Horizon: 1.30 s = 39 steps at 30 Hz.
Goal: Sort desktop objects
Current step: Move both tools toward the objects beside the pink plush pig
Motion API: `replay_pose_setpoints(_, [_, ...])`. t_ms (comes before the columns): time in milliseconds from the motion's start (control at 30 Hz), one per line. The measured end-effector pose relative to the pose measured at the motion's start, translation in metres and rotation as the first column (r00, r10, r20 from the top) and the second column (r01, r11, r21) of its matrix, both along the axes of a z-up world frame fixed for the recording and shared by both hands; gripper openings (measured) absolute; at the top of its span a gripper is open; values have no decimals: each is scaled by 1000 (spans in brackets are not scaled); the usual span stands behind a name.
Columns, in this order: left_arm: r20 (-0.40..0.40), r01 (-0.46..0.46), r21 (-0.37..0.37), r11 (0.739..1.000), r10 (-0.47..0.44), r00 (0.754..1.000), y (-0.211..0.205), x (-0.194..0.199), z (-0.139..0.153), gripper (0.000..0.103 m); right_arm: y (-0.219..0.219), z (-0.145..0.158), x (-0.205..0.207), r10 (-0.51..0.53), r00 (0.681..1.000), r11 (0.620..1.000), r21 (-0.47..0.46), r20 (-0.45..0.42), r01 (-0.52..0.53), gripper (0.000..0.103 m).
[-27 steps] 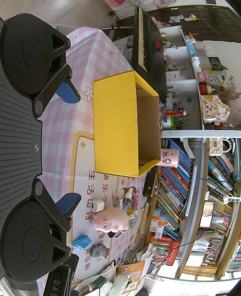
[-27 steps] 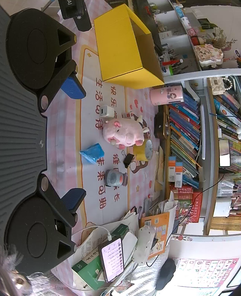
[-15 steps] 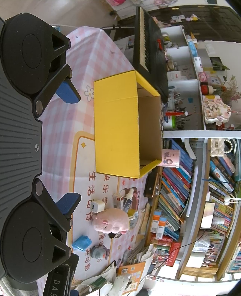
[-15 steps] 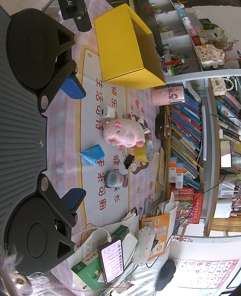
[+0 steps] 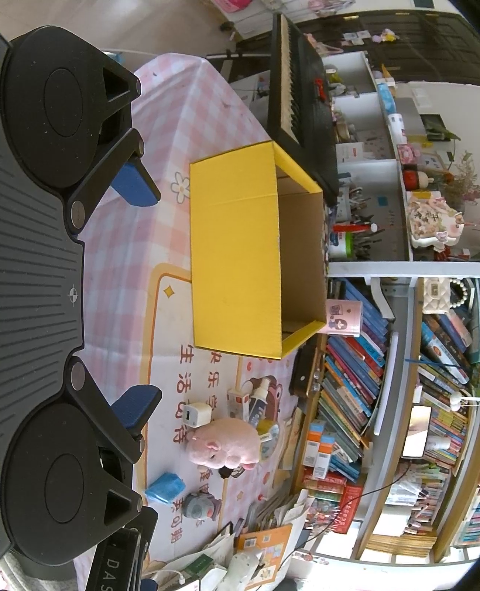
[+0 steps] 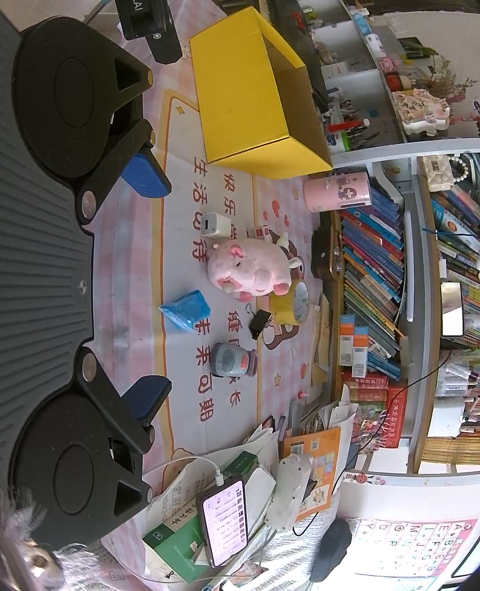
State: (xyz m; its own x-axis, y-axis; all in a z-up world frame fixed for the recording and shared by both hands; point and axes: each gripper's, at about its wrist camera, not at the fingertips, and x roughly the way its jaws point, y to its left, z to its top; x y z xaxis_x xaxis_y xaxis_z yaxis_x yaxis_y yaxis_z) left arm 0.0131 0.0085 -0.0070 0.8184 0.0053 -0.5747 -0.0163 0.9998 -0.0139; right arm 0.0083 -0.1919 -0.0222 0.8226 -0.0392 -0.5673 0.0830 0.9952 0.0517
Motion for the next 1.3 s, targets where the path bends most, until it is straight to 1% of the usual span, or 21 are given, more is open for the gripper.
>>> replay_pose_setpoints(1300, [-9,-10,-1,1000,10,1000,2,1,0,103,3,1,2,1,1000,1000,-1,-5,-1,103])
